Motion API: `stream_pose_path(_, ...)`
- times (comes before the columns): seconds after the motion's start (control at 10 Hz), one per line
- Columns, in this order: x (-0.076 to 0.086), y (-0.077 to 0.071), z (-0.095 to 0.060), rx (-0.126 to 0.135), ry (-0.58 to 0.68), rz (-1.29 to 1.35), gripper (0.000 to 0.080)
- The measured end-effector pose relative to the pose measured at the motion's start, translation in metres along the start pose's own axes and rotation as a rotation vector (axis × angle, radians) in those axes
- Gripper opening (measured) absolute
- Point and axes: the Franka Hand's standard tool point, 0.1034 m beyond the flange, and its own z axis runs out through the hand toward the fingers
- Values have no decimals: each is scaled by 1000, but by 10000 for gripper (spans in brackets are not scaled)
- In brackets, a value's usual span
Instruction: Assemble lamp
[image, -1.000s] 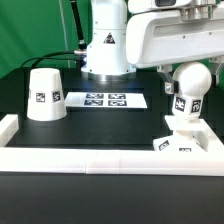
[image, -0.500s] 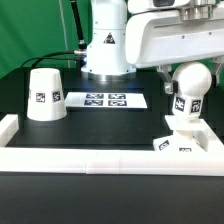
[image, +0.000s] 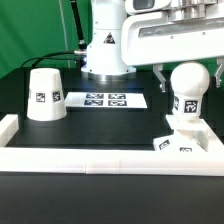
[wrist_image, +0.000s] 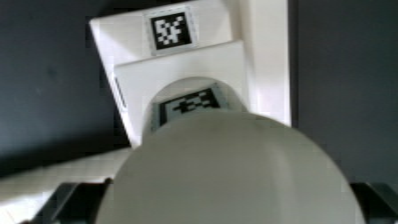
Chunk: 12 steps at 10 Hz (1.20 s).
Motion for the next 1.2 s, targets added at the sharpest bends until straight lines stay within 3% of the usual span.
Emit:
stream_pose_path(0.7,-4,-3,3,7,-26,684,577)
stream_pose_path(1.2,-4,-2,3,25,-45,822,577)
